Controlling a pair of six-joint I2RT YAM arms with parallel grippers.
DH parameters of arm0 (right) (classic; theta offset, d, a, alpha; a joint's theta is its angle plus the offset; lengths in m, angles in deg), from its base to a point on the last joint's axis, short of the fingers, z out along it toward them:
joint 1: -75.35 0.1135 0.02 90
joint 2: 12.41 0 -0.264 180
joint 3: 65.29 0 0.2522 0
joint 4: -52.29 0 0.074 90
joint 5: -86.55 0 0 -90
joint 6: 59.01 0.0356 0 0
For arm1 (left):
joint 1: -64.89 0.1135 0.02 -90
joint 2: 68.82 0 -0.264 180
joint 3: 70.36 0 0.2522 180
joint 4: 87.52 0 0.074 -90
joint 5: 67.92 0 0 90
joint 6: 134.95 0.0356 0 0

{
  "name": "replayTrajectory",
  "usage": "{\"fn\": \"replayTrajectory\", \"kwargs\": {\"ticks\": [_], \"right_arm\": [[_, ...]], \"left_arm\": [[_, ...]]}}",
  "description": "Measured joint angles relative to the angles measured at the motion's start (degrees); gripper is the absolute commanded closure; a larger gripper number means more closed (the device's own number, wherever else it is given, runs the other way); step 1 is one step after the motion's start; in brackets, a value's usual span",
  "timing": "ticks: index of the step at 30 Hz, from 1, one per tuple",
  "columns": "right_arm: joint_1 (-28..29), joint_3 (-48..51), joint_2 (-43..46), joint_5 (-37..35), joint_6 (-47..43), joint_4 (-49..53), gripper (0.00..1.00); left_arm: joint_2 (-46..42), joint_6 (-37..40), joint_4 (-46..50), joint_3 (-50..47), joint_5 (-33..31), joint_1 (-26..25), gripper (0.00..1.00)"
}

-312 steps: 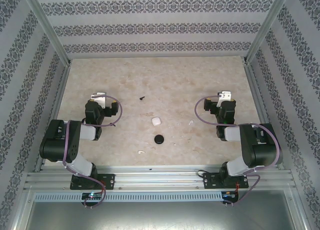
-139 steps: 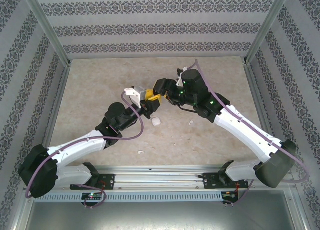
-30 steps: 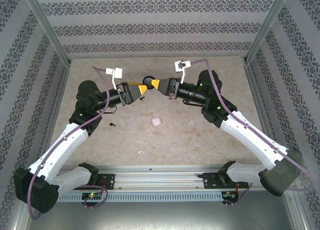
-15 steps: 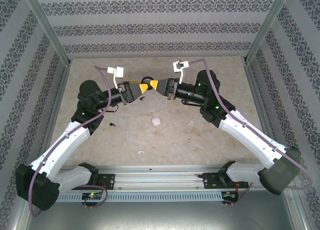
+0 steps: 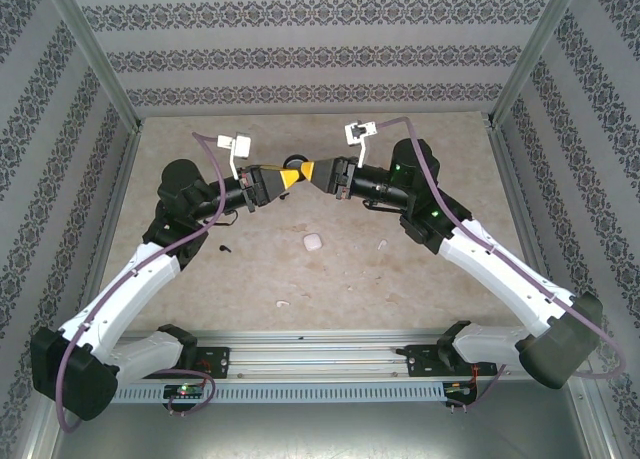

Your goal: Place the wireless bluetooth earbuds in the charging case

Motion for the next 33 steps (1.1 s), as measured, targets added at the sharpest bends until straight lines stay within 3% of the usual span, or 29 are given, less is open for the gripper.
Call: {"fn": "replayTrajectory", "kwargs": {"ticks": [10, 16, 24, 29, 33], "right_arm": [[0.46, -5.31, -2.86, -0.44, -3.10, 10.29, 0.65], [0.74, -6.32, -4.61, 0.04, -3.28, 13.86, 0.57], [0.68, -9.75, -4.66, 0.11, -3.87, 20.70, 0.44], [-0.48, -13.22, -5.31, -0.15, -4.59, 25.94, 0.43], [-0.37, -16.28, -10.73, -2.78, -6.19, 29.99, 0.44]], "left_arm": [[-5.18, 8.52, 2.19, -3.89, 1.86, -0.39, 1.00], [-7.67, 13.14, 4.24, -6.82, -0.35, -0.37, 1.00], [-13.11, 20.68, 9.73, -8.55, -5.81, 0.74, 1.00], [-18.25, 22.73, 17.00, -11.61, -11.19, 4.22, 1.00], [-26.58, 25.86, 28.06, -12.76, -17.57, 4.85, 1.00]]}}
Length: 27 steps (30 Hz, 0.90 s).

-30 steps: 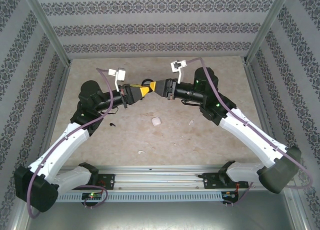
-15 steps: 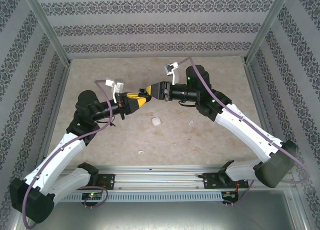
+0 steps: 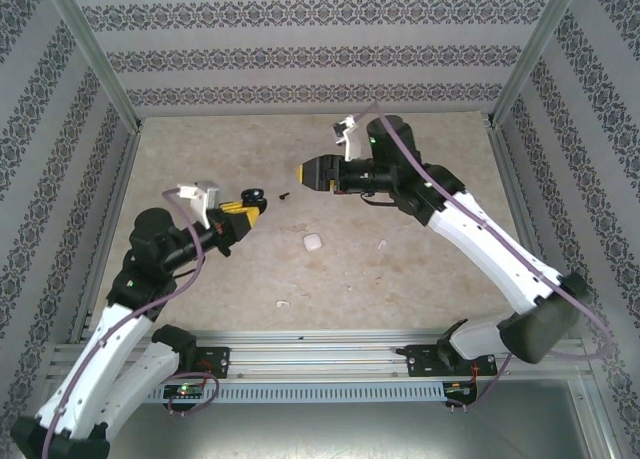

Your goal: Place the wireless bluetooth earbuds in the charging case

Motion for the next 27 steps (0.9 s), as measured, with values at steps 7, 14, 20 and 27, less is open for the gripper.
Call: {"fn": "replayTrajectory", "kwargs": {"ticks": [7, 14, 20, 27], "right_arm": [[5.55, -12.72, -22.71, -4.17, -5.09, 5.53, 0.51], [12.52, -47.23, -52.61, -10.99, -14.47, 18.32, 0.53], [17.86, -65.70, -68.30, -16.68, -19.26, 26.75, 0.58], [20.72, -67.01, -71.14, -19.06, -22.80, 28.74, 0.51]], "left_arm": [[-14.14, 3.02, 17.68, 0.13, -11.32, 0.11, 1.00], [-21.03, 2.97, 29.40, 0.66, -16.81, 0.11, 1.00], [-23.71, 2.93, 32.00, 0.74, -18.32, 0.11, 1.00], [-24.17, 2.10, 32.06, 0.57, -18.32, 0.11, 1.00]]}}
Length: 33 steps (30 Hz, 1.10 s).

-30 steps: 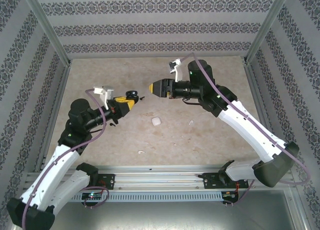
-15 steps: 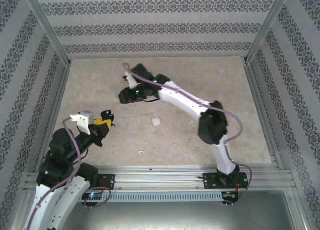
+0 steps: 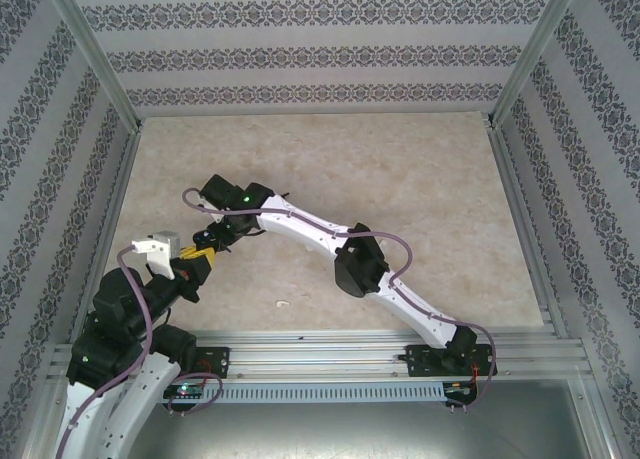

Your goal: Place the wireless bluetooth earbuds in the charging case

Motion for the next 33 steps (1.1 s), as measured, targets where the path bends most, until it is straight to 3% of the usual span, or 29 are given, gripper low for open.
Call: {"fn": "replayTrajectory", "kwargs": {"ticks": [23, 33], "right_arm": [[2.64, 0.02, -4.52, -4.20, -4.59, -2.05, 0.50], [2.86, -0.76, -5.79, -6.78, -5.25, -3.54, 0.73]], "left_arm": [[-2.21, -1.55, -3.32, -4.04, 6.49, 0.00, 1.00], [-3.61, -2.01, -3.34, -4.11, 7.45, 0.00, 1.00]]}}
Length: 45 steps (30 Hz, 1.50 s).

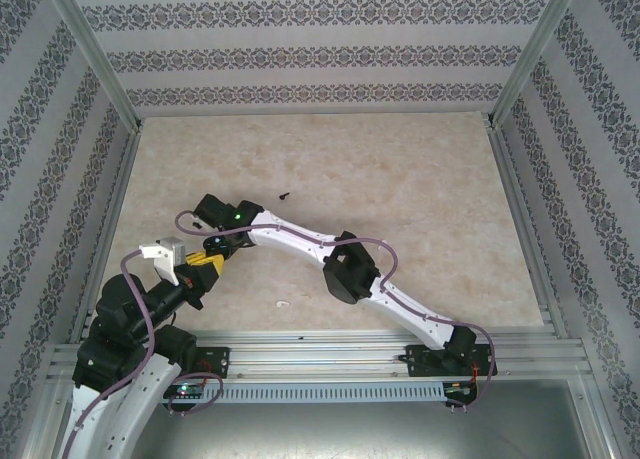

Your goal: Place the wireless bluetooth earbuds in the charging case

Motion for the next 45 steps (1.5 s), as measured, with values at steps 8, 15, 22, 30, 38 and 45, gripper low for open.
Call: {"fn": "replayTrajectory", "kwargs": {"ticks": [8, 15, 22, 30, 38, 45], "right_arm": [[0.00, 0.39, 0.24, -1.29, 0.07, 0.07, 0.84], [-0.68, 11.74, 6.58, -2.86, 2.16, -2.89, 0.87], [-3.89, 26.60, 15.47, -5.16, 5.55, -3.78, 0.87], [-7.96, 44.17, 25.75, -7.74, 11.41, -6.36, 0.82], [-8.52, 48.06, 27.89, -8.35, 16.83, -6.47, 0.63], [-8.66, 44.92, 27.89, -7.08, 17.57, 1.09, 0.56]], "left_arm": [[0.00, 0.00, 0.00, -0.11, 0.11, 0.00, 1.00], [0.00, -0.39, -0.13, -1.66, 0.17, 0.00, 1.00], [0.17, -1.29, -5.95, -5.90, 4.11, 0.00, 1.00], [4.72, -2.58, -13.60, -8.74, 8.96, 0.00, 1.00], [7.98, -2.56, -17.14, -8.76, 10.54, 0.00, 1.00], [8.33, -2.54, -17.97, -8.79, 10.86, 0.00, 1.00]]}}
